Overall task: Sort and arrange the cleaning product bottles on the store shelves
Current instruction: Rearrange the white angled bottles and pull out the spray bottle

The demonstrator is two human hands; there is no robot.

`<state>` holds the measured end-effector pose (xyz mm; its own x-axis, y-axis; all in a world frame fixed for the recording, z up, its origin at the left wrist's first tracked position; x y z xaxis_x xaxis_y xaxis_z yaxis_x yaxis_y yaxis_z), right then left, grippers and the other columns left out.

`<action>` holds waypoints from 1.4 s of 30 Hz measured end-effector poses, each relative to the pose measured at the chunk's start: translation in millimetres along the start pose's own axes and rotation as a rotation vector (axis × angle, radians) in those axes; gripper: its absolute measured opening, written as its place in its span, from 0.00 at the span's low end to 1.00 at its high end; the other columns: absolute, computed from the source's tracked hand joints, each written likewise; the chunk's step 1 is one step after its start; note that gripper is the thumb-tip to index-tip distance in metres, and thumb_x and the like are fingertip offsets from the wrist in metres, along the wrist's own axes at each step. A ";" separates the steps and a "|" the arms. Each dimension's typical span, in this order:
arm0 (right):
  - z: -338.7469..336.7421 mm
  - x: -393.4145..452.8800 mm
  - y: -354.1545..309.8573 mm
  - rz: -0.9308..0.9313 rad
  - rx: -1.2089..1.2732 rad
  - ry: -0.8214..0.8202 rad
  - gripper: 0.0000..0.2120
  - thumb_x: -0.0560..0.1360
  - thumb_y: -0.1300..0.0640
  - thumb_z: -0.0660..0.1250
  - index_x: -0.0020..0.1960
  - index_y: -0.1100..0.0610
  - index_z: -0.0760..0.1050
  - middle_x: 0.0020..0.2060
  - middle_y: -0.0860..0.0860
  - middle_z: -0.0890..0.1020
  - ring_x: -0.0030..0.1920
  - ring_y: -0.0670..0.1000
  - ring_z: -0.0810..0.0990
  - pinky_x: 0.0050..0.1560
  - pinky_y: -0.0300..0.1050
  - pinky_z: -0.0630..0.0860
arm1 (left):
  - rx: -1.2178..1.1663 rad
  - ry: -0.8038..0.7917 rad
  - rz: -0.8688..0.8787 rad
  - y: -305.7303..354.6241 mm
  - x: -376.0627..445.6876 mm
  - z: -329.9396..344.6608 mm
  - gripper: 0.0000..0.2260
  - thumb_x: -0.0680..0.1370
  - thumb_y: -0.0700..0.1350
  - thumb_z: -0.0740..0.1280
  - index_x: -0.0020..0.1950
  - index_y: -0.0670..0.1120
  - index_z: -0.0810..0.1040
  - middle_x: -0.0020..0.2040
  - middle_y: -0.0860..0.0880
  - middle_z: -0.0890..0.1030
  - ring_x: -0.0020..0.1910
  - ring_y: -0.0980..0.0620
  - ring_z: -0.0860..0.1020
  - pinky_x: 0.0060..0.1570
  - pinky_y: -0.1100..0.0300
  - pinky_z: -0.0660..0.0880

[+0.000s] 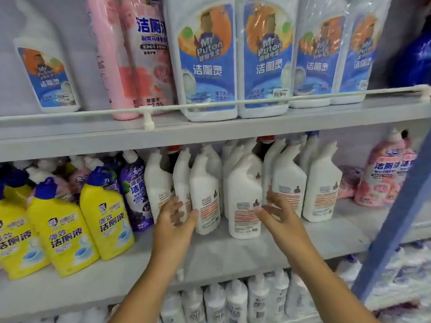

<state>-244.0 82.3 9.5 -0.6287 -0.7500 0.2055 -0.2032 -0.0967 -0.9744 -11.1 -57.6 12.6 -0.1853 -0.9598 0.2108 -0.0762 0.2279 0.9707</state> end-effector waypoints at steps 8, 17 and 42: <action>5.7 56.1 22.7 0.022 0.003 -0.196 0.21 0.73 0.50 0.77 0.62 0.39 0.74 0.59 0.40 0.82 0.60 0.43 0.81 0.56 0.42 0.79 | -0.025 0.096 -0.049 -23.2 29.1 44.8 0.19 0.76 0.41 0.76 0.65 0.50 0.76 0.56 0.57 0.83 0.53 0.60 0.83 0.50 0.68 0.80; 14.9 79.7 56.5 0.111 -0.016 -0.353 0.21 0.69 0.51 0.80 0.59 0.42 0.78 0.53 0.40 0.86 0.55 0.44 0.85 0.58 0.50 0.82 | 0.021 0.139 -0.156 -40.6 47.2 71.5 0.20 0.71 0.47 0.80 0.61 0.55 0.79 0.50 0.59 0.86 0.50 0.59 0.84 0.49 0.61 0.81; 229.4 21.0 16.6 0.102 0.174 -0.546 0.23 0.69 0.65 0.79 0.59 0.50 0.77 0.53 0.48 0.87 0.55 0.50 0.86 0.57 0.54 0.82 | 0.148 0.438 -0.108 -39.9 -11.2 -193.6 0.12 0.72 0.44 0.79 0.52 0.52 0.81 0.44 0.59 0.86 0.43 0.63 0.84 0.38 0.67 0.76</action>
<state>-88.3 -85.1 -23.4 -0.1511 -0.9855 0.0778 -0.0069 -0.0776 -0.9970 183.6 -87.6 -6.1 0.2591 -0.9508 0.1696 -0.2167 0.1138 0.9696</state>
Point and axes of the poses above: each hand's wrist, its own x-axis towards the middle knuckle, its own z-axis out of the palm, y = z × x, the point moved 6 cm from there along x, towards the middle knuckle
